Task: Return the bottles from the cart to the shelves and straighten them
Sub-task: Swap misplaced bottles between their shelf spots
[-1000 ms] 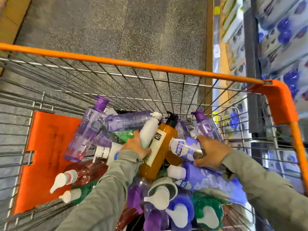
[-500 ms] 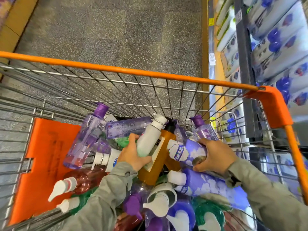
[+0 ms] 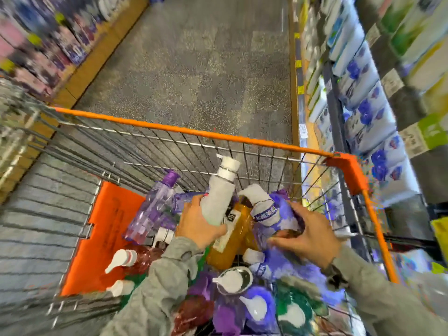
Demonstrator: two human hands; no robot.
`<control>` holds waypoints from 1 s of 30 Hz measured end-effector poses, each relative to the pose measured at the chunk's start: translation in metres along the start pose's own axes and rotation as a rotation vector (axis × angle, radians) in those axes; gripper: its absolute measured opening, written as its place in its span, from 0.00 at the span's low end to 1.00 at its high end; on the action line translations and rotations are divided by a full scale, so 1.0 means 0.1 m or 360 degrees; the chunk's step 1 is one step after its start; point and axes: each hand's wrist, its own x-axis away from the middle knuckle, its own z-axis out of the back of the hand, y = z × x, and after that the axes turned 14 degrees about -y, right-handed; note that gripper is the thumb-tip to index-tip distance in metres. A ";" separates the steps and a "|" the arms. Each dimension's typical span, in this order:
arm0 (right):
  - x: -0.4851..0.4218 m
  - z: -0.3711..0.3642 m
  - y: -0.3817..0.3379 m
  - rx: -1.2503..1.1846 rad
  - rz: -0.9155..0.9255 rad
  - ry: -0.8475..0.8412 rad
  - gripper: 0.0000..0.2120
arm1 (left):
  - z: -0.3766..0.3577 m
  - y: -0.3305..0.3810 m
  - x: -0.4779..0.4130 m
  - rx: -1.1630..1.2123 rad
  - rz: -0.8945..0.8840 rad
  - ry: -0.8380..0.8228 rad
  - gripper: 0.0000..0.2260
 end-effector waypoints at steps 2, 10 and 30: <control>0.20 0.02 -0.07 -0.0204 0.0049 0.0045 0.49 | 0.08 0.15 0.23 0.0048 -0.0052 0.0048 0.31; 1.07 0.23 -0.76 -0.0559 0.0399 0.0244 0.29 | 0.26 0.70 1.03 0.0114 -0.0285 0.0199 0.36; 2.54 0.42 -1.73 -0.0755 0.0569 0.1080 0.36 | 0.63 1.62 2.16 0.0354 -0.0992 -0.0046 0.42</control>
